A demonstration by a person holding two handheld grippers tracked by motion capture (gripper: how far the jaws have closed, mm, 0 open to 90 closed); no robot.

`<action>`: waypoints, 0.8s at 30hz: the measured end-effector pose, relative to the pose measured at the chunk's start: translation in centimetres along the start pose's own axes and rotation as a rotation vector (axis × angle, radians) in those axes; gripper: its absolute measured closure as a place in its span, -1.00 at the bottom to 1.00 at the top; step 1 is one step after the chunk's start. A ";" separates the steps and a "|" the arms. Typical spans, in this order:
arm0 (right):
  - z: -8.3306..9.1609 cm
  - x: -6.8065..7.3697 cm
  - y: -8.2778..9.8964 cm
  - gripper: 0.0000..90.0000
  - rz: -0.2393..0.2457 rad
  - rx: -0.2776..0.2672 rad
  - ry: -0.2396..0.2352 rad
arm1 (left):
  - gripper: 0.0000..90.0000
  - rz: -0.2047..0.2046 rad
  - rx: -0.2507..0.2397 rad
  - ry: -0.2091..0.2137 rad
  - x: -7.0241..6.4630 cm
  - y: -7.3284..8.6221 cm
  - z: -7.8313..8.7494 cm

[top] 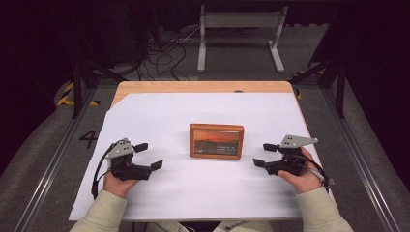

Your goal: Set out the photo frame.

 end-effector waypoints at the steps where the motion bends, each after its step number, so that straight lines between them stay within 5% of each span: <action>1: 0.0 -0.1 0.4 -0.48 -0.002 0.005 0.004 | -0.79 0.001 -0.003 -0.001 0.1 0.1 0.1; 13: -1.0 -0.3 2.3 -0.52 -0.008 0.073 0.010 | -0.79 0.001 0.002 0.009 -0.1 0.3 0.0; 24: -1.0 -0.3 2.3 -0.62 -0.017 0.068 0.026 | -0.79 -0.004 -0.002 0.011 0.0 0.2 -0.1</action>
Point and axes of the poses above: each handheld gripper's, and its own axes: z roughly backward along the jaws, y roughly out of its underside, x roughly to its left, the point moved 1 cm from there along -z, roughly forward along the jaws, and after that the axes turned 8 degrees about z, right-handed, at the moved point
